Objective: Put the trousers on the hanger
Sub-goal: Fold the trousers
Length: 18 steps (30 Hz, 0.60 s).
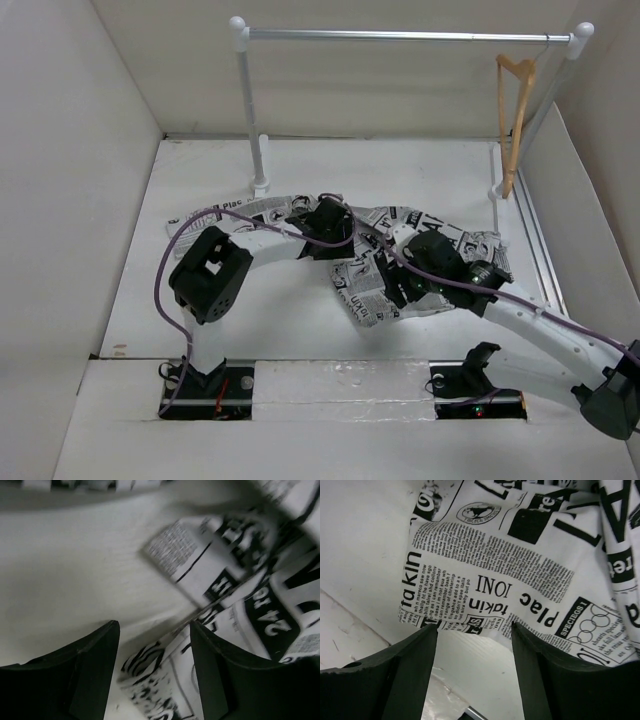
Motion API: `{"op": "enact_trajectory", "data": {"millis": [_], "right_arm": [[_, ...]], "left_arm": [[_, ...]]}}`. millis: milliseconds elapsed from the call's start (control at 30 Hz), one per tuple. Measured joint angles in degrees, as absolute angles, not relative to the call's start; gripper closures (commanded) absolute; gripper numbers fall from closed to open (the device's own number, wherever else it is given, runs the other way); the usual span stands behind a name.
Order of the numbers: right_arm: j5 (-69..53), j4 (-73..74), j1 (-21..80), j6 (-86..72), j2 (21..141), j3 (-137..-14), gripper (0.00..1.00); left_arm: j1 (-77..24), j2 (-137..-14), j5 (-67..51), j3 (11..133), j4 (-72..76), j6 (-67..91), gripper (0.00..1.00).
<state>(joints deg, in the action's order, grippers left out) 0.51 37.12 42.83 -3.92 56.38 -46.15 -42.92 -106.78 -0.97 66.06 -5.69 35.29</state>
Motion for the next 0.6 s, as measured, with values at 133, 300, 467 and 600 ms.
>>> {"op": "enact_trajectory", "data": {"millis": [133,300,467,600], "right_arm": [[-1.43,33.36,44.45,-6.33,56.27,-42.44,0.33],[-1.98,28.97,45.15,-9.47,56.53,-37.65,0.31],[-1.93,26.00,45.12,-10.74,59.81,-35.97,0.30],[-1.37,23.44,45.12,-10.26,64.62,-35.92,0.69]], "left_arm": [[-42.52,-108.73,-1.63,68.82,-1.04,36.75,0.47],[-42.48,-114.08,-2.39,73.21,2.44,38.24,0.59],[-42.33,-118.63,-3.18,77.14,3.84,39.48,1.00],[-41.78,-117.49,-2.61,76.47,2.59,39.11,1.00]]}}
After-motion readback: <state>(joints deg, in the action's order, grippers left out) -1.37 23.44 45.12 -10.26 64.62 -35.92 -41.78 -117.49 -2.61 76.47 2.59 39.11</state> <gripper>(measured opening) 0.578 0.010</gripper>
